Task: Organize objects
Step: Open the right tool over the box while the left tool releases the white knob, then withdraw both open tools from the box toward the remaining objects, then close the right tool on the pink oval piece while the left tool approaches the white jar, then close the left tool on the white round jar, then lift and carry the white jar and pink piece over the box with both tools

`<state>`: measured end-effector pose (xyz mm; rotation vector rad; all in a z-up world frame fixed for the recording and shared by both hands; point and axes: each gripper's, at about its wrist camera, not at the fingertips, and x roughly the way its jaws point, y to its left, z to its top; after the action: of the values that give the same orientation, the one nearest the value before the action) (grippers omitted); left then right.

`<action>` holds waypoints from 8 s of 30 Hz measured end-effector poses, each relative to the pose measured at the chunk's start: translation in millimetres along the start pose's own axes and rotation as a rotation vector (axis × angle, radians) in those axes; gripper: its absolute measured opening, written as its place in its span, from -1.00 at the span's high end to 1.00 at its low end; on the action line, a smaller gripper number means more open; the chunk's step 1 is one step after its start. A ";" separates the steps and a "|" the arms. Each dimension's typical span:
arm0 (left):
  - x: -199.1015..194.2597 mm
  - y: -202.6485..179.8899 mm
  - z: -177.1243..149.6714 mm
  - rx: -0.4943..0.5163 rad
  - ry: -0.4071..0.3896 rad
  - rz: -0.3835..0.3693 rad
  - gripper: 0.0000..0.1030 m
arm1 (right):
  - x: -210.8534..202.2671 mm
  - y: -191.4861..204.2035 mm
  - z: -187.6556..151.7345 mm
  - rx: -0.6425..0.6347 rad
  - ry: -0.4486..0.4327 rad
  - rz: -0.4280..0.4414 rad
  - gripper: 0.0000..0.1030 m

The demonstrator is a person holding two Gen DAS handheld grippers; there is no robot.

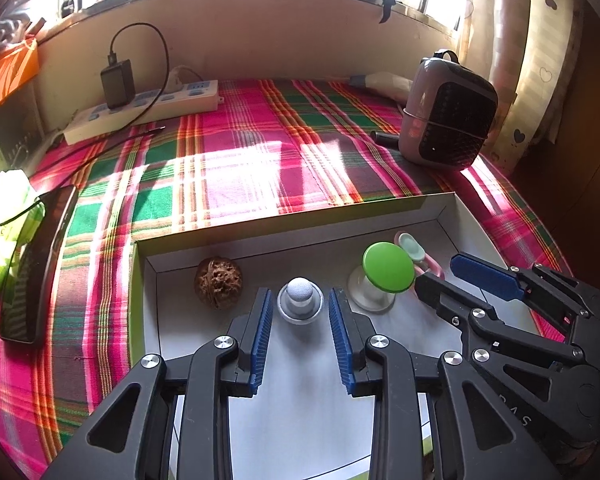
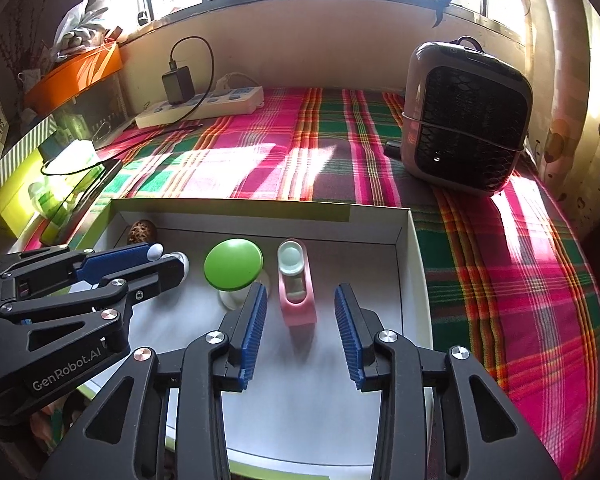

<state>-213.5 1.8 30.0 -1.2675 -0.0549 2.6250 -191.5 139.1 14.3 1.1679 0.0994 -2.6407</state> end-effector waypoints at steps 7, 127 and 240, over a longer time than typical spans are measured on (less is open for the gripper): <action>-22.6 -2.8 -11.2 0.000 -0.034 -0.003 0.46 | -29.8 5.5 -3.8 -0.011 -0.085 -0.075 0.28; -77.1 32.0 -111.9 -0.071 -0.016 0.002 0.16 | -53.6 27.8 -86.5 -0.157 0.064 0.062 0.17; -76.7 25.8 -46.9 -0.017 -0.097 0.043 0.50 | -59.3 1.2 -25.9 -0.088 -0.015 0.021 0.63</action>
<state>-135.7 -43.0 56.2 -1.1580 -0.0672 2.7273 -134.2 154.1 40.5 1.1147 0.1977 -2.5979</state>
